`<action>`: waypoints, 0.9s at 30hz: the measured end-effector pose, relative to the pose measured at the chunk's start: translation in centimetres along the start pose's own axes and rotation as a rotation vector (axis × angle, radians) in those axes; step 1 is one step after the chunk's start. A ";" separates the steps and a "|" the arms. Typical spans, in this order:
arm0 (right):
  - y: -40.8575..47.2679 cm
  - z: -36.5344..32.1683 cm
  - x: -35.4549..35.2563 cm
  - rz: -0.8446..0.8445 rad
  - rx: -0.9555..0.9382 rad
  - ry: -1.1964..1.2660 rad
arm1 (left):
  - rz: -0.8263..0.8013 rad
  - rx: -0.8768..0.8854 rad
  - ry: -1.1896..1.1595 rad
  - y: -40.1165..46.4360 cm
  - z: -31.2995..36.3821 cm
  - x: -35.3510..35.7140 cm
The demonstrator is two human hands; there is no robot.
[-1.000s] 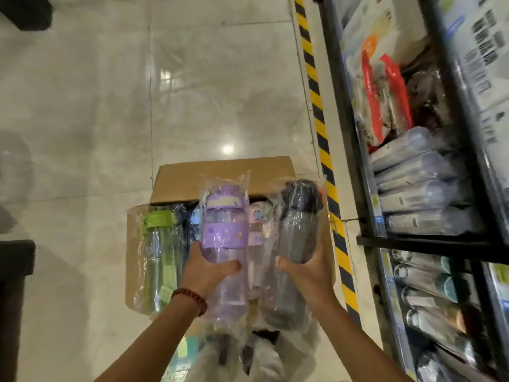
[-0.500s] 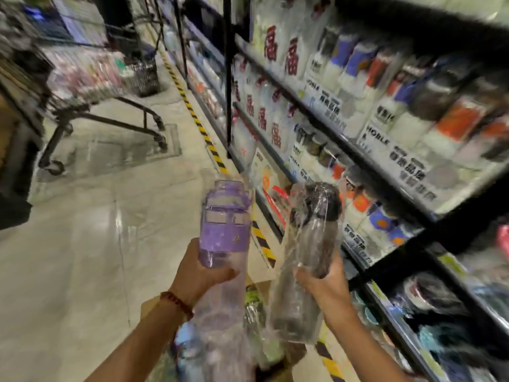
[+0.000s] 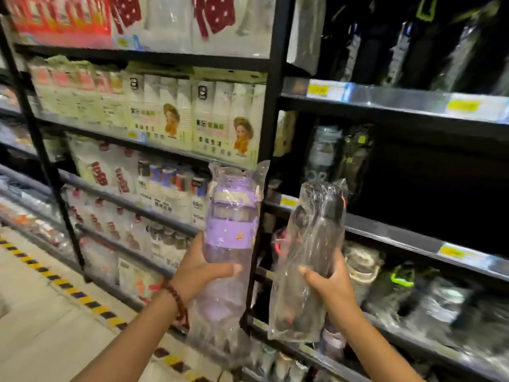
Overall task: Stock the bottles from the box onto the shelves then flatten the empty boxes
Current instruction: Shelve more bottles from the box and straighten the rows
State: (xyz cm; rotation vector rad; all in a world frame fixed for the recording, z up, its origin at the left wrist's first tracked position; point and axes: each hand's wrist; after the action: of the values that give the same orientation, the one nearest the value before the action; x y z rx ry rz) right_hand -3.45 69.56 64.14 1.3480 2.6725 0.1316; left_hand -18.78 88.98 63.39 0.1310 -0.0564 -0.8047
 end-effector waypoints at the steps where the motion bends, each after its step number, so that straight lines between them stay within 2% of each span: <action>1: -0.3 -0.4 -1.8 0.054 0.002 -0.006 | -0.050 0.008 -0.018 0.6 0.5 1.8; 6: -0.7 -1.3 -9.4 0.250 -0.008 -0.026 | -0.244 0.039 -0.058 2.8 2.6 10.6; 12: 0.8 -1.7 -17.0 0.371 -0.016 -0.011 | -0.375 0.018 -0.094 5.6 4.0 19.8; 16: 2.6 -2.2 -21.5 0.401 -0.002 0.011 | -0.409 -0.048 -0.154 7.8 4.3 25.4; 21: 7.7 -2.7 -26.8 0.399 0.106 0.052 | -0.436 -0.112 -0.208 10.5 5.8 32.1; 27: 12.5 -2.2 -31.8 0.351 0.113 0.130 | -0.364 -0.221 -0.261 14.6 6.3 37.4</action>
State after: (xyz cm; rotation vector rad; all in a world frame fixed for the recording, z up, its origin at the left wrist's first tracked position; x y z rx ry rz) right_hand 24.76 51.36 70.97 1.8970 2.5500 0.1100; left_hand 16.97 71.41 71.63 -0.1795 -0.1927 -1.1826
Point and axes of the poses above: each hand's wrist, its own y-axis towards the middle knuckle, its own x-axis out of the palm, z = x × y, and after that the axes turned 1 degree about z, right-handed
